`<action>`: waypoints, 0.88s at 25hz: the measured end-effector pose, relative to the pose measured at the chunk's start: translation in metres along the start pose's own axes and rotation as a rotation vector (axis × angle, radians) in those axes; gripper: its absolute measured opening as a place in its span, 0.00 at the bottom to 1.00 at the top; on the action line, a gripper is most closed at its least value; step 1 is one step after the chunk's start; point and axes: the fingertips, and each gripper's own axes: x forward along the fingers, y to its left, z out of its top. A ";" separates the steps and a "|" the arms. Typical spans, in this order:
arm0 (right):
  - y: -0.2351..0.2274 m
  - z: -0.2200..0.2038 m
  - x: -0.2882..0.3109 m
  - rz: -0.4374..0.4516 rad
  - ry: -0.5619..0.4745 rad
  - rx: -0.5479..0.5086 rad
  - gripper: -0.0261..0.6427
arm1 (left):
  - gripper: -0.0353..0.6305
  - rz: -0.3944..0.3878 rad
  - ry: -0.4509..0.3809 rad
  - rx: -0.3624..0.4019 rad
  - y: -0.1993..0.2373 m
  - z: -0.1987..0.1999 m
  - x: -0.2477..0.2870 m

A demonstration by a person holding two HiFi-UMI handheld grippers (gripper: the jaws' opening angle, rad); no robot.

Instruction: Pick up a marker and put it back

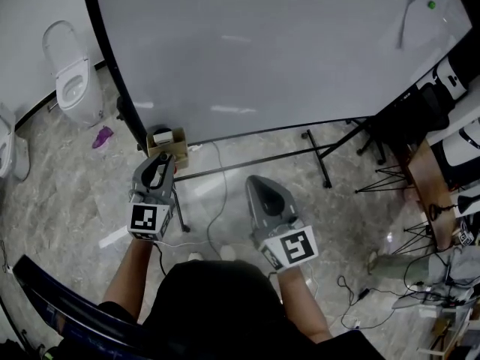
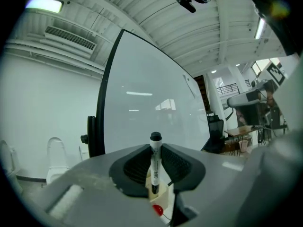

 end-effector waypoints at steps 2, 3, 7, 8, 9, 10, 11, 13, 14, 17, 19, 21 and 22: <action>-0.002 0.000 -0.004 -0.013 0.004 -0.002 0.05 | 0.16 -0.012 0.009 0.006 -0.002 -0.005 0.005; -0.003 -0.001 -0.005 -0.018 0.006 -0.003 0.05 | 0.16 -0.017 0.014 0.005 -0.004 -0.007 0.007; -0.004 -0.003 -0.010 -0.031 0.016 -0.002 0.05 | 0.16 -0.024 0.035 0.007 -0.005 -0.023 0.017; -0.002 -0.004 -0.010 -0.029 0.017 -0.001 0.05 | 0.16 -0.025 0.043 0.007 -0.005 -0.027 0.019; 0.001 -0.004 -0.009 -0.022 0.013 -0.002 0.05 | 0.16 -0.027 0.051 0.007 -0.005 -0.031 0.021; 0.004 -0.003 -0.007 -0.010 0.005 -0.006 0.05 | 0.16 -0.031 0.059 0.008 -0.005 -0.034 0.023; 0.008 -0.002 -0.005 0.003 0.000 -0.009 0.05 | 0.16 -0.036 0.068 0.010 -0.006 -0.038 0.024; 0.014 -0.003 -0.003 0.021 0.010 -0.009 0.05 | 0.16 -0.043 0.081 0.021 -0.007 -0.044 0.028; 0.017 -0.003 -0.002 0.029 0.015 -0.008 0.05 | 0.16 -0.047 0.086 0.028 -0.008 -0.046 0.029; 0.027 -0.007 0.002 0.056 0.037 -0.015 0.05 | 0.16 -0.056 0.103 0.043 -0.010 -0.052 0.033; 0.033 -0.009 0.005 0.071 0.044 -0.016 0.05 | 0.16 -0.062 0.114 0.057 -0.012 -0.056 0.035; 0.038 -0.009 0.006 0.080 0.046 -0.014 0.05 | 0.16 -0.067 0.125 0.073 -0.014 -0.060 0.037; 0.039 -0.009 0.006 0.082 0.045 -0.014 0.05 | 0.16 -0.070 0.130 0.080 -0.015 -0.062 0.037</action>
